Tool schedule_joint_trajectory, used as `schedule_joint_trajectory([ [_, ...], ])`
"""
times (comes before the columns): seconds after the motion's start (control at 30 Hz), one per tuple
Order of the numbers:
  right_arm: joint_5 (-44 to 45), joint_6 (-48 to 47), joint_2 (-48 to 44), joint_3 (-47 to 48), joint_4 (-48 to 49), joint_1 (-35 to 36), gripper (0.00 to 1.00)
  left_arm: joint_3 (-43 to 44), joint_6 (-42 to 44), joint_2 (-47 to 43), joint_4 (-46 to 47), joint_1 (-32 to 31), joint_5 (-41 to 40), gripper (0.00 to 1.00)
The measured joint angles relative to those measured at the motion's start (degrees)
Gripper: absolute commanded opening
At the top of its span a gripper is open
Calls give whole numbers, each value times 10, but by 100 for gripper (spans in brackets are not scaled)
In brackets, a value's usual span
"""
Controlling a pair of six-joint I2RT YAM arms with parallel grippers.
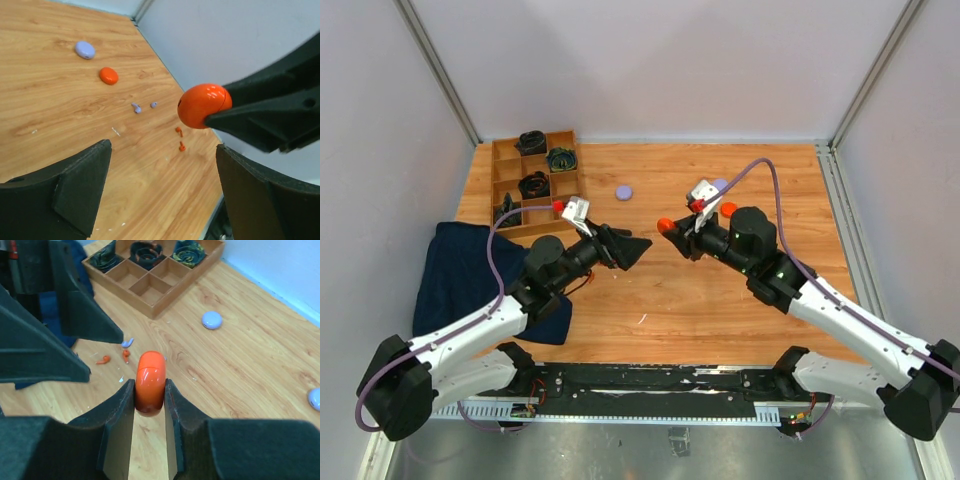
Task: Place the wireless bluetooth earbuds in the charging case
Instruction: Pick up the charging case at the center of the board.
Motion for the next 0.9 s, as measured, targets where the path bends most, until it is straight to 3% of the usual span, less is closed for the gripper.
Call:
schedule_joint_trajectory([
  [0.3,-134,-114,36,157,-268,-9,16,20,207,2,-16,0,170,91],
  [0.53,-209,-203,80,240,-440,-9,15,32,331,1,-45,0,251,94],
  [0.9,-267,-280,123,304,-560,-9,14,74,400,64,-47,0,370,66],
])
